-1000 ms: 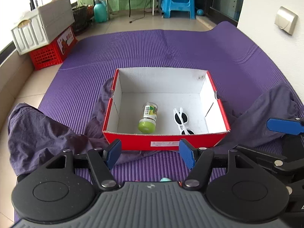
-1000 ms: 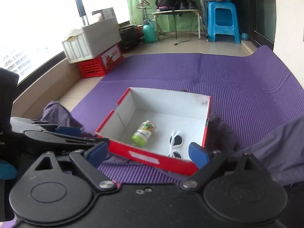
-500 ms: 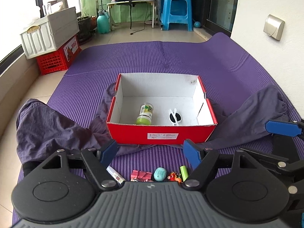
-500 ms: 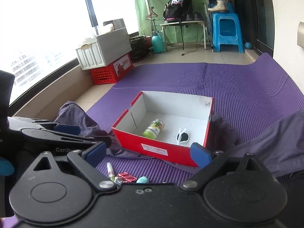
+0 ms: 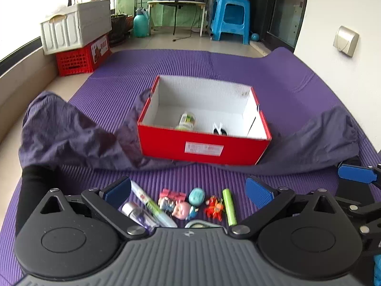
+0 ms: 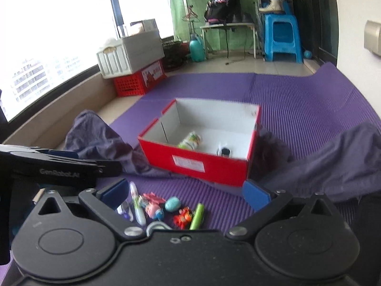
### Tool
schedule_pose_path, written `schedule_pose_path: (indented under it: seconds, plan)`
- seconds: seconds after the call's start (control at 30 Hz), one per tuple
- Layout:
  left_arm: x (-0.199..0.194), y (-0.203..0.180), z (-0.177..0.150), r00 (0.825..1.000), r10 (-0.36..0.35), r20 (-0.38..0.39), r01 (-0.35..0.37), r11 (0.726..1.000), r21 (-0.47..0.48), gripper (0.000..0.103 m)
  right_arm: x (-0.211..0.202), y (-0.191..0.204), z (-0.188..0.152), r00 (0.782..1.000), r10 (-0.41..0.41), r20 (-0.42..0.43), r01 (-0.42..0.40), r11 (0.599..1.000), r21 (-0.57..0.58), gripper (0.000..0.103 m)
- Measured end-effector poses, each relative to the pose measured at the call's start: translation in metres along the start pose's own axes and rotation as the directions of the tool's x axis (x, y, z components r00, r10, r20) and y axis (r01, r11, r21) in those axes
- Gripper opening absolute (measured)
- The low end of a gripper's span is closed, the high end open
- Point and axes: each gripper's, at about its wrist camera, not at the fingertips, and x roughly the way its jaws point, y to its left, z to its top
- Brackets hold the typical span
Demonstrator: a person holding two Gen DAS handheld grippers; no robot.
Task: Organize rigid objects
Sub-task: 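Grasp the white toothpaste tube with the left tool while the right tool grasps the yellow box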
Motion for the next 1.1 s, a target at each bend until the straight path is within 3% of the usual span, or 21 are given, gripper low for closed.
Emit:
schedule_pose_path:
  seconds: [0.23,0.47,0.63,1.1]
  plan:
    - [0.018,-0.009,-0.044,0.997,0.010,-0.070,-0.011,1.000,-0.009,0.103,0.025,-0.017,-0.026,0.995,-0.060,-0.082,0.064,0.997,0.036,0.102]
    - [0.049,-0.031,-0.085,0.988,0.055,-0.144,-0.045,0.996,0.074,0.103,0.055,-0.028,-0.049,0.979,-0.108,-0.176,0.116,0.992,0.041,0.101]
    - [0.072,-0.048,-0.111,0.977,0.094,-0.190,-0.059,0.982,0.178,0.103,0.077,-0.035,-0.058,0.965,-0.076,-0.250,0.099,0.992,0.082,0.100]
    - [0.105,-0.063,-0.134,0.951,0.029,-0.308,0.022,0.987,0.159,0.103,0.125,-0.032,-0.081,0.903,-0.125,-0.411,0.159,0.986,0.051,0.085]
